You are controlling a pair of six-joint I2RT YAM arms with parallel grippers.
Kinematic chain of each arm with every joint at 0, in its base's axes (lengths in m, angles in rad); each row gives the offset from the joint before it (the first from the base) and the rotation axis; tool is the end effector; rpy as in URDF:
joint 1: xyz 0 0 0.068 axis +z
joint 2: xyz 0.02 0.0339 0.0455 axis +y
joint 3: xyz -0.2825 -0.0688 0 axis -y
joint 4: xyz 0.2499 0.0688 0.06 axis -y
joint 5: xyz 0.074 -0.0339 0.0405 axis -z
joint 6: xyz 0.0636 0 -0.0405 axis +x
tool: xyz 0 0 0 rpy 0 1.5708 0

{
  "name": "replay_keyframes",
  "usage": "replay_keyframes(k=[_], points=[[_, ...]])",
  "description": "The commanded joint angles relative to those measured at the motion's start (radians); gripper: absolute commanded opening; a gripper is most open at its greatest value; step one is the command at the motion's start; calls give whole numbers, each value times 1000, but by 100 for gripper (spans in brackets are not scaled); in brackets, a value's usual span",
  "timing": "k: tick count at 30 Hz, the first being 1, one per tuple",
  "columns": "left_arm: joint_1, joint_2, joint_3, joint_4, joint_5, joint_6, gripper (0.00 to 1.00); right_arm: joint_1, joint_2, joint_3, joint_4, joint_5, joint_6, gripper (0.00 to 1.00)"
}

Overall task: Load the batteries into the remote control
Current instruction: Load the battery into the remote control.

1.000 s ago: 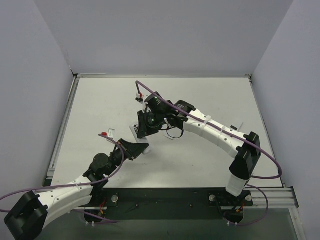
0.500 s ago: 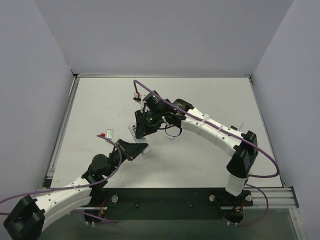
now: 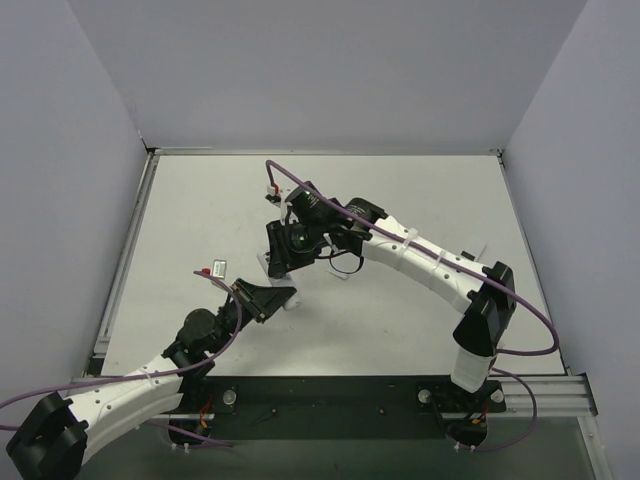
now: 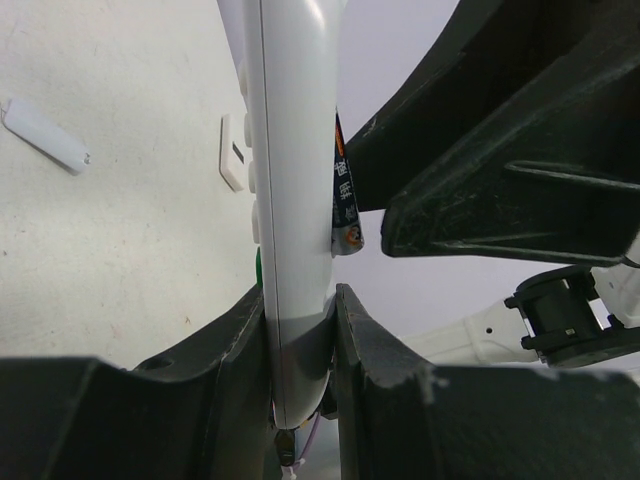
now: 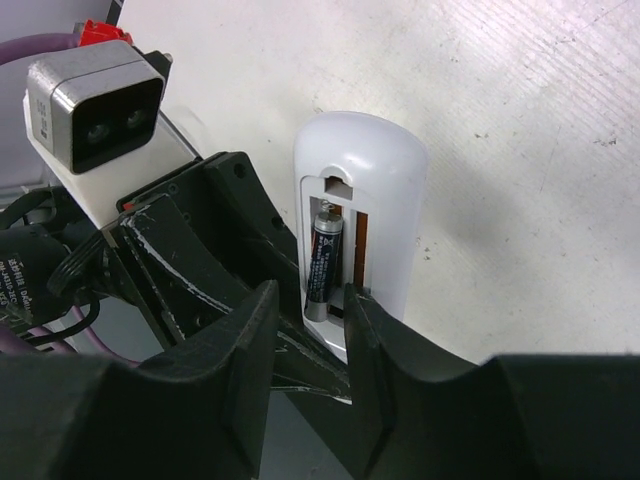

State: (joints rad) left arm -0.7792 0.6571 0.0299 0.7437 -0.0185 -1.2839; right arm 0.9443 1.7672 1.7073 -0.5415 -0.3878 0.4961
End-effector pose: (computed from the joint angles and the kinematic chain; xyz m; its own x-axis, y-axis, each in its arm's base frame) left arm 0.1222 -0.1190 0.2040 -0.6379 -0.7178 -0.2790 0.2744 0.1266 -0.9532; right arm 0.2372 0.3687 0.3603 -0.7357 -0.2650 -0.6233 -0.6624 0.4734 0.5806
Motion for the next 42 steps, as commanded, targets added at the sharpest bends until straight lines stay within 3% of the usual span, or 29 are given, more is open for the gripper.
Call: replay_keyframes(k=[1, 8, 15, 20, 26, 30, 37, 42], points=[[-2, -24, -76, 100, -24, -23, 0, 7, -11, 26, -48, 52, -24, 31], [-2, -16, -82, 102, -24, -34, 0, 7, -44, 40, -34, 46, -57, 38], [-3, 12, -88, 123, -8, -48, 0, 7, -159, -29, 61, 23, -140, 61], [-2, 22, -88, 131, 0, -51, 0, 1, -267, -145, 188, 4, -244, 70], [-2, 19, -94, 135, 14, -57, 0, -32, -414, -383, 460, -132, -350, 71], [-3, 16, -91, 135, 19, -55, 0, -39, -483, -531, 647, -218, -529, 71], [-2, 18, -90, 135, 64, -69, 0, -45, -463, -535, 612, -336, -741, 67], [-3, 22, -76, 137, 92, -63, 0, -48, -453, -548, 588, -428, -971, 54]])
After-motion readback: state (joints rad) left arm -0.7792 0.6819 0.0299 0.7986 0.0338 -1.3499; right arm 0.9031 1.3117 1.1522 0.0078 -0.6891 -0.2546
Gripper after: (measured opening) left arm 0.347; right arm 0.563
